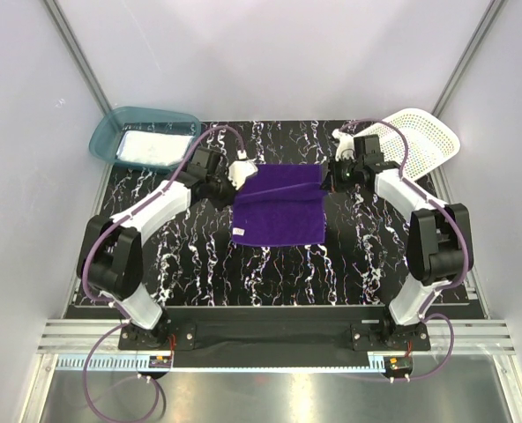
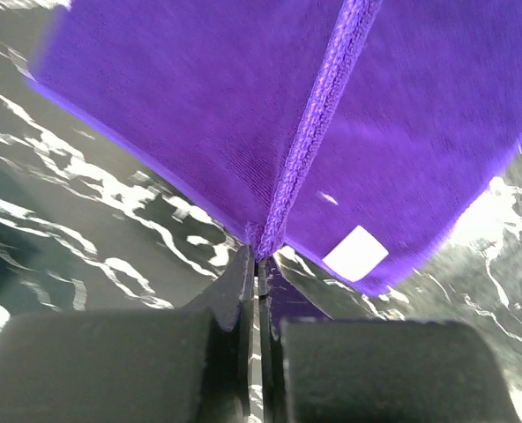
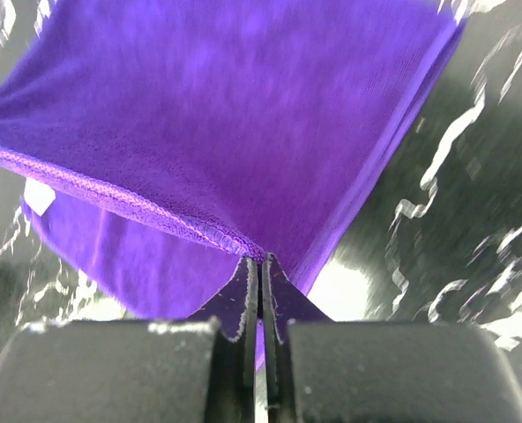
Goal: Fold and stack the towels
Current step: Fold the towel
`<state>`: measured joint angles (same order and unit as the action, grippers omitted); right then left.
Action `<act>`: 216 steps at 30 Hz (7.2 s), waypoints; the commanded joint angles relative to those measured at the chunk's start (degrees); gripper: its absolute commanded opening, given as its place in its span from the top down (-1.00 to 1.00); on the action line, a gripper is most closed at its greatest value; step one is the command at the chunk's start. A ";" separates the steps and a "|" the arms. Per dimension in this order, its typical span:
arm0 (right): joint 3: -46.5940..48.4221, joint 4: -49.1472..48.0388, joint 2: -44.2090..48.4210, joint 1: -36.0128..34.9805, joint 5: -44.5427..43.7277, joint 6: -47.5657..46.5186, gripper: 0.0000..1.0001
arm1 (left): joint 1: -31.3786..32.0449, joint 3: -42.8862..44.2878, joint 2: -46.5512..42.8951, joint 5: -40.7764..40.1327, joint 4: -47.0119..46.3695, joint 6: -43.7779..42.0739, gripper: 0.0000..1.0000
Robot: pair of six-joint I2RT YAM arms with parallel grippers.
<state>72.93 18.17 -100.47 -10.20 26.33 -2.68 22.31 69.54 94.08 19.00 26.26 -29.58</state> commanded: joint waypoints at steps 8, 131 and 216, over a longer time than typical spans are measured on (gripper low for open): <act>-8.59 0.02 6.68 -4.83 -6.63 5.05 0.88 | 2.56 -5.91 -5.49 -3.27 -2.36 4.18 1.00; -27.84 12.15 16.45 -9.93 -15.59 32.65 1.00 | 8.19 -25.24 -10.41 0.24 -3.15 53.58 1.00; 47.39 40.71 -39.27 3.08 10.50 -25.88 0.03 | -7.45 51.31 43.73 9.48 28.49 -2.41 0.28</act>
<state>116.90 56.60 -138.10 -7.31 35.22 -26.15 15.27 118.41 137.88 27.38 54.65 -30.81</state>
